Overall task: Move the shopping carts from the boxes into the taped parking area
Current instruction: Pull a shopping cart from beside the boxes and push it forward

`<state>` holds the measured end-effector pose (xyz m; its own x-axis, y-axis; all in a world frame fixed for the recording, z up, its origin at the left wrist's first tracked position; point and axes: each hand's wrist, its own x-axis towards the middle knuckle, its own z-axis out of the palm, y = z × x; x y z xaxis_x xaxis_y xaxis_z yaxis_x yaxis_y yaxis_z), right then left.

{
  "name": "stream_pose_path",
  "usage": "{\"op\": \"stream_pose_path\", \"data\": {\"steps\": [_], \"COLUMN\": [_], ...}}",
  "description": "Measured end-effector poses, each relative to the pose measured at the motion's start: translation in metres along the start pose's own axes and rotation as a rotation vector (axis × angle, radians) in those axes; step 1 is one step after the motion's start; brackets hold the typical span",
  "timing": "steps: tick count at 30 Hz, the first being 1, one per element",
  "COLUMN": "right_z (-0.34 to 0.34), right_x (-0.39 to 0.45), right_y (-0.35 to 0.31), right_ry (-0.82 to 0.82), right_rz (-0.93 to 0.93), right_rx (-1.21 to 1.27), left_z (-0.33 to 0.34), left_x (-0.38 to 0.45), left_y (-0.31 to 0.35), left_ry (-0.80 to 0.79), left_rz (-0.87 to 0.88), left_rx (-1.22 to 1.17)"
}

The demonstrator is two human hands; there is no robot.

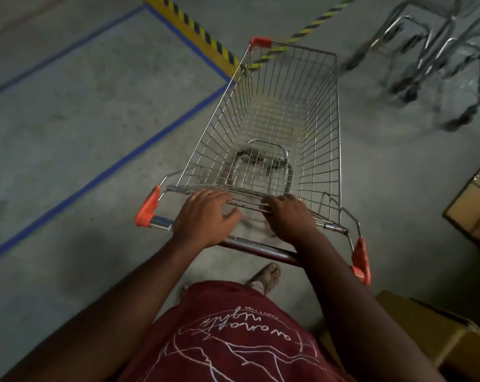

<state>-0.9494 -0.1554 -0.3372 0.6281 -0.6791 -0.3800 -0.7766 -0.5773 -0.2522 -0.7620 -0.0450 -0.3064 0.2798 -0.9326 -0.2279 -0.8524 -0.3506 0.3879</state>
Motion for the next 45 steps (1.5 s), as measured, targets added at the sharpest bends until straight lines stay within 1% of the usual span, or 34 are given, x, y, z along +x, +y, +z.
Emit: {"op": "stream_pose_path", "data": {"steps": [5,7,8,10,13,16,17,20,22,24,28,32,37,40,45], "right_z": [0.005,0.006,0.007,0.011,0.022,0.028,0.027,0.022,0.020,0.017,0.003,-0.014,-0.046,-0.067,-0.087], "right_x": [0.009,0.014,0.015,0.015,0.001,-0.012,-0.013,-0.008,-0.001,0.010,0.042,0.085,0.154,0.195,0.268], "right_y": [-0.064,-0.088,-0.100,-0.120,-0.143,-0.161,-0.166,-0.177,-0.184,-0.189,-0.195,-0.197,-0.209,-0.214,-0.217], "right_ry": [-0.027,0.001,0.009,-0.014,-0.023,0.074,0.079,0.036,0.043,0.113,0.317,0.404,0.312,0.258,0.104], "right_rz": [-0.068,-0.063,-0.072,-0.072,-0.008,0.096,0.113,0.101,0.092,0.097,0.098,0.014,-0.020,-0.093,-0.178], "right_rx": [0.042,0.084,0.083,0.002,-0.079,-0.060,-0.065,-0.086,-0.099,-0.080,-0.063,-0.058,-0.068,-0.135,-0.218], "left_z": [-0.015,-0.024,-0.028,-0.037,-0.050,-0.057,-0.058,-0.058,-0.059,-0.061,-0.066,-0.079,-0.103,-0.120,-0.140], "left_x": [-0.035,-0.049,-0.056,-0.068,-0.080,-0.090,-0.093,-0.095,-0.093,-0.087,-0.066,-0.031,0.021,0.052,0.105], "left_y": [-0.053,-0.073,-0.083,-0.102,-0.130,-0.156,-0.163,-0.180,-0.187,-0.189,-0.198,-0.209,-0.224,-0.231,-0.245], "left_ry": [0.098,0.162,0.198,0.255,0.250,0.260,0.272,0.273,0.272,0.273,0.303,0.341,0.413,0.445,0.475], "left_rz": [-0.057,-0.102,-0.128,-0.162,-0.197,-0.221,-0.215,-0.201,-0.209,-0.206,-0.210,-0.243,-0.320,-0.380,-0.496], "left_rx": [-0.008,-0.044,-0.056,-0.067,-0.085,-0.101,-0.099,-0.086,-0.089,-0.087,-0.123,-0.155,-0.125,-0.123,-0.108]}}
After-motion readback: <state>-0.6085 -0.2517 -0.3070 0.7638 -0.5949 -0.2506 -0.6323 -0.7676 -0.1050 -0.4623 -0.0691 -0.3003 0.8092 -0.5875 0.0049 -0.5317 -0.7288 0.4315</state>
